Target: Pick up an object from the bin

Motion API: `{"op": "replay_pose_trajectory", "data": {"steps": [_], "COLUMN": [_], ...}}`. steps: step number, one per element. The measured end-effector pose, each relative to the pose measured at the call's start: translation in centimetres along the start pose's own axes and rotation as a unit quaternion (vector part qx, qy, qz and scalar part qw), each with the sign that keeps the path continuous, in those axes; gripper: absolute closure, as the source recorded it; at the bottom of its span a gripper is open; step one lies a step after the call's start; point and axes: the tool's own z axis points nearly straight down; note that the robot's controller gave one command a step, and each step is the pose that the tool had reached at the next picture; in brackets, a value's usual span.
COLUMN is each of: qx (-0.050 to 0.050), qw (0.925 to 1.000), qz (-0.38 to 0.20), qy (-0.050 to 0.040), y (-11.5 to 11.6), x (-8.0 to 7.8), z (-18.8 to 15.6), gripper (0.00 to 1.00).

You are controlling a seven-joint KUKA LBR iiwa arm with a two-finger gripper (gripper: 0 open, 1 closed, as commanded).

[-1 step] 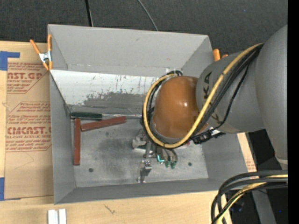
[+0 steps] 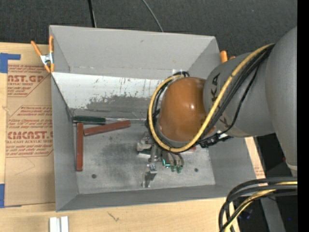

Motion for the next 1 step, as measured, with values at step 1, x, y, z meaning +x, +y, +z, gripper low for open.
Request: {"op": "replay_pose_trajectory", "data": {"steps": [1], "qx": [0.0], "qw": [0.9991], "qz": [-0.043], "qy": [-0.0027], "y": [-3.69], "x": [-1.66], "z": [3.61], "gripper": [0.0]}}
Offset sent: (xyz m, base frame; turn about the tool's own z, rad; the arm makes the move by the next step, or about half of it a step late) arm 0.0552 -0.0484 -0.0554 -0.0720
